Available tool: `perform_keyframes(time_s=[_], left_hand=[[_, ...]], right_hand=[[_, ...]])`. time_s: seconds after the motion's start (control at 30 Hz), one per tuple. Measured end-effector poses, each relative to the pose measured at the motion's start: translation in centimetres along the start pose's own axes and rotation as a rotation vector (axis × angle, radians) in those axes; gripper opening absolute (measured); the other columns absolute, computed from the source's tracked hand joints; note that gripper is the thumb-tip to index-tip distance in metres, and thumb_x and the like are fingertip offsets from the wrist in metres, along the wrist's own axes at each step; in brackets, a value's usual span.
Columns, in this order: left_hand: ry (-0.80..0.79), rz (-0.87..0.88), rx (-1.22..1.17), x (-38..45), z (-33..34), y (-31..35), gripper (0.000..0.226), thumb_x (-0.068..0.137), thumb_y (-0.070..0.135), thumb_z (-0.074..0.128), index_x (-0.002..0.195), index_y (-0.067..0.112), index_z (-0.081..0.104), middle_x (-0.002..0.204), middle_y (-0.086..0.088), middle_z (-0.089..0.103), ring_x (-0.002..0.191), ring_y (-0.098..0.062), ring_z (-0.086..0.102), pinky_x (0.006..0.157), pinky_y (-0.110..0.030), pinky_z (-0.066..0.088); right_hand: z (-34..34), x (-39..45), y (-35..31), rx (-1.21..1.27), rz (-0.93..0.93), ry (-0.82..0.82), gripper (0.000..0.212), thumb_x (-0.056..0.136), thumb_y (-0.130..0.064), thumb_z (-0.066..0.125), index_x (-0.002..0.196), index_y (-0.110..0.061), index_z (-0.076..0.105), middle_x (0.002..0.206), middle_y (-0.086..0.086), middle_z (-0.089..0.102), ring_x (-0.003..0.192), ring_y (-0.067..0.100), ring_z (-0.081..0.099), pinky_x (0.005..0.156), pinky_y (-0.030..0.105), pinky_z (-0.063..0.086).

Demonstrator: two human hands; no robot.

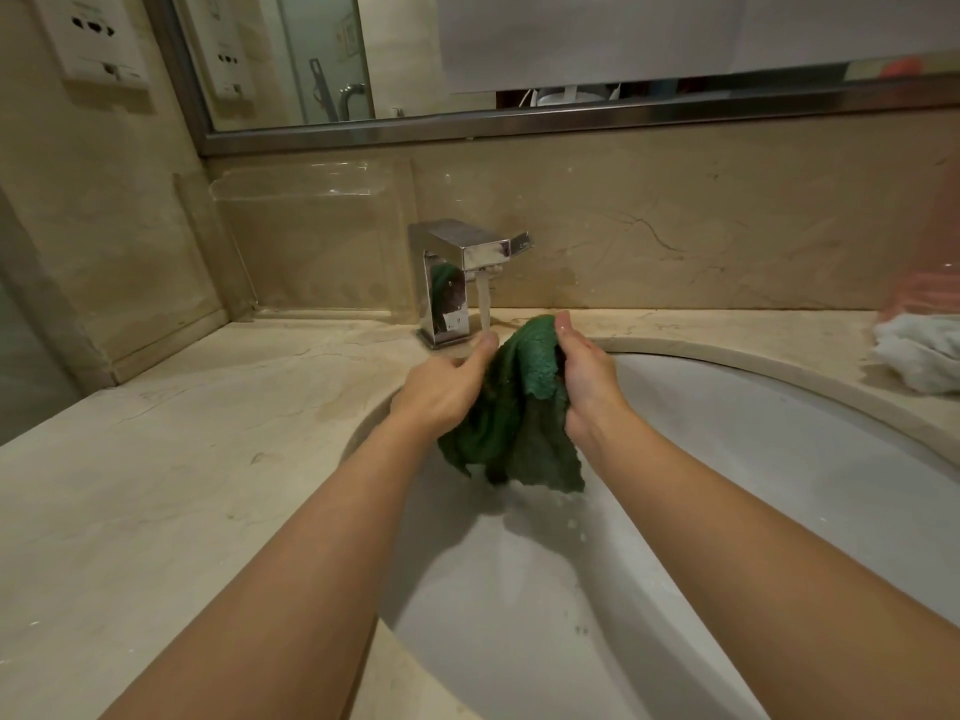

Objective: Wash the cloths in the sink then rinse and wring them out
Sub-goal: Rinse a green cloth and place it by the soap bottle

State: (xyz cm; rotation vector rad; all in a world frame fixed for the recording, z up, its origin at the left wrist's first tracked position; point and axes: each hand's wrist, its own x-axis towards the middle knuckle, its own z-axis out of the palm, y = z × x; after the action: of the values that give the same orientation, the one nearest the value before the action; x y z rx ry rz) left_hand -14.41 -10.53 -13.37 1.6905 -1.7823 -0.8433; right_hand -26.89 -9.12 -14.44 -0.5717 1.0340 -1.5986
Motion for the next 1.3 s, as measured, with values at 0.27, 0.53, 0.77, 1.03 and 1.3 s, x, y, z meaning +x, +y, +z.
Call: perform_keyframes(time_s=[0.27, 0.53, 0.77, 1.03, 1.3], left_hand=[[-0.113, 0.075, -0.121, 0.8, 0.3, -0.7, 0.046, 0.103, 0.047, 0.026, 0.117, 0.013, 0.054, 0.126, -0.010, 0.059, 0.110, -0.024, 0.055, 0.099, -0.041, 0.046], [-0.322, 0.048, -0.393, 0.4, 0.8, 0.4, 0.080, 0.098, 0.061, 0.004, 0.137, 0.010, 0.052, 0.134, -0.011, 0.057, 0.126, -0.027, 0.051, 0.114, -0.044, 0.030], [-0.384, -0.090, -0.470, 0.6, 0.4, 0.3, 0.053, 0.100, 0.057, 0.030, 0.102, 0.014, 0.062, 0.099, -0.010, 0.068, 0.092, -0.024, 0.066, 0.078, -0.035, 0.054], [-0.399, -0.364, -0.694, 0.7, -0.4, 0.1, 0.057, 0.096, 0.060, 0.038, 0.099, 0.009, 0.061, 0.096, -0.014, 0.066, 0.089, -0.030, 0.060, 0.088, -0.045, 0.043], [-0.235, -0.280, -1.090, 0.5, -0.9, 0.4, 0.021, 0.092, 0.026, 0.059, 0.105, 0.009, 0.057, 0.105, -0.016, 0.060, 0.098, -0.032, 0.057, 0.083, -0.047, 0.047]], right_hand=[[1.1, -0.4, -1.5, 0.187, 0.115, -0.060, 0.045, 0.095, -0.047, 0.051, 0.112, -0.007, 0.061, 0.102, 0.018, 0.063, 0.091, 0.033, 0.061, 0.072, 0.045, 0.050], [1.5, -0.6, -1.9, 0.282, 0.148, -0.086, 0.040, 0.098, -0.045, 0.046, 0.094, -0.007, 0.059, 0.099, 0.020, 0.061, 0.091, 0.036, 0.058, 0.099, 0.054, 0.043], [2.0, -1.2, -2.5, 0.368, 0.127, -0.061, 0.035, 0.103, -0.035, 0.040, 0.089, -0.006, 0.055, 0.090, 0.016, 0.060, 0.084, 0.031, 0.057, 0.088, 0.048, 0.042], [0.5, -0.2, -2.2, 0.513, 0.105, 0.056, 0.038, 0.105, -0.023, 0.035, 0.136, -0.001, 0.042, 0.125, 0.021, 0.056, 0.122, 0.034, 0.052, 0.105, 0.047, 0.038], [0.3, -0.6, 0.2, -0.114, 0.438, 0.170, 0.024, 0.100, -0.021, 0.045, 0.110, -0.001, 0.053, 0.103, 0.021, 0.061, 0.093, 0.032, 0.061, 0.086, 0.050, 0.049]])
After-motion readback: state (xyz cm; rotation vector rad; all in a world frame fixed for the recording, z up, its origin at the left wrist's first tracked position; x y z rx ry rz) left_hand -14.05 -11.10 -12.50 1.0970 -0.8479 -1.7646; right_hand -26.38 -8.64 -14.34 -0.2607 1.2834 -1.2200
